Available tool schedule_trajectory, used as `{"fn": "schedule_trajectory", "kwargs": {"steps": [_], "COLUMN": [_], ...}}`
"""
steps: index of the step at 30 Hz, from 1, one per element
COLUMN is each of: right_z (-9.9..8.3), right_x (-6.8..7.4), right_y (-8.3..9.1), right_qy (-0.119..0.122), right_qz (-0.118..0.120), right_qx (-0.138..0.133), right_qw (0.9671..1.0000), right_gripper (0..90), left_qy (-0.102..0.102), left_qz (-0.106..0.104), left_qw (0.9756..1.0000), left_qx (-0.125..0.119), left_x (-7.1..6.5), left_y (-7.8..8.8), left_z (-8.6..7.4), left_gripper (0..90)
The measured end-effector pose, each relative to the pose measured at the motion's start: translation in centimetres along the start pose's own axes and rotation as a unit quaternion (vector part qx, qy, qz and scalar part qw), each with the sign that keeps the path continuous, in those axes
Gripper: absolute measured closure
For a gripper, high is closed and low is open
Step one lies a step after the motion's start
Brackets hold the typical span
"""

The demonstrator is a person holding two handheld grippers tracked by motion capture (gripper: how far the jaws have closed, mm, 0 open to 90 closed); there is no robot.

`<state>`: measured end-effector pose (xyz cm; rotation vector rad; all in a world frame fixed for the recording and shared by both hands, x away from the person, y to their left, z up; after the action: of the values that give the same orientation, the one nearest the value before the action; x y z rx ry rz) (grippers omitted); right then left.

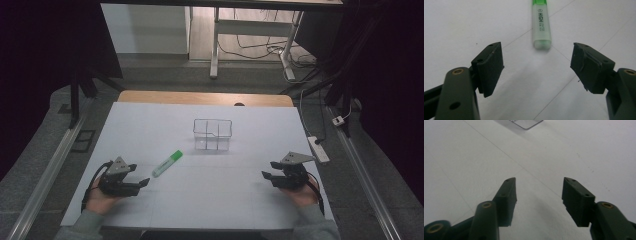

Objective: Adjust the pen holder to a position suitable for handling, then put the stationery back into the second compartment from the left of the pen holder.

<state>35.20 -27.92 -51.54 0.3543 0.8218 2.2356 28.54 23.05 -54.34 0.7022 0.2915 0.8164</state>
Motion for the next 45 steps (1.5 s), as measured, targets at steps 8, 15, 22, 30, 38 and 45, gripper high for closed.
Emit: {"fn": "schedule_trajectory", "kwargs": {"steps": [8, 15, 22, 30, 38, 45], "right_z": [-0.6, -1.0, -1.1, -1.1, -1.2, -1.3], "right_x": [0.2, 0.1, 0.1, 0.2, 0.4, 0.4], "right_y": [0.6, 0.5, 0.5, 0.3, 0.1, 0.2], "right_qy": [0.008, 0.010, 0.011, 0.015, 0.020, 0.019], "right_qz": [0.007, 0.005, 0.007, 0.010, 0.012, 0.011], "right_qx": [-0.006, 0.001, 0.005, 0.009, 0.015, 0.013], "right_qw": [0.9999, 0.9999, 0.9999, 0.9998, 0.9996, 0.9997], "right_gripper": [36.7, 36.2, 36.2, 36.2, 35.7, 35.7], "left_qy": [0.006, 0.005, 0.001, -0.012, -0.016, -0.019], "left_qz": [-0.010, -0.015, -0.020, -0.024, -0.032, -0.039], "left_qw": [0.9999, 0.9999, 0.9998, 0.9996, 0.9990, 0.9982], "left_qx": [-0.009, -0.005, 0.002, 0.006, 0.028, 0.040], "left_x": [0.4, 0.3, 0.3, 0.1, -0.1, -0.1], "left_y": [0.7, 0.9, 0.7, 0.5, -0.2, -1.0], "left_z": [1.0, 1.7, 2.6, 4.0, 4.8, 5.9], "left_gripper": [26.0, 26.0, 26.2, 27.2, 25.6, 24.6]}}
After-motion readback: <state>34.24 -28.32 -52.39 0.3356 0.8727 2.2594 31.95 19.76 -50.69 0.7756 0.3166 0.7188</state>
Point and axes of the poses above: each handheld gripper's, and its own axes: y roughly backward along the jaws, z roughly out of its top, x roughly to its left, the point moved 3 cm from there along -y, roughly forward along the jaws, and after that the axes turned 4 degrees about -y, right-handed, at the moved point
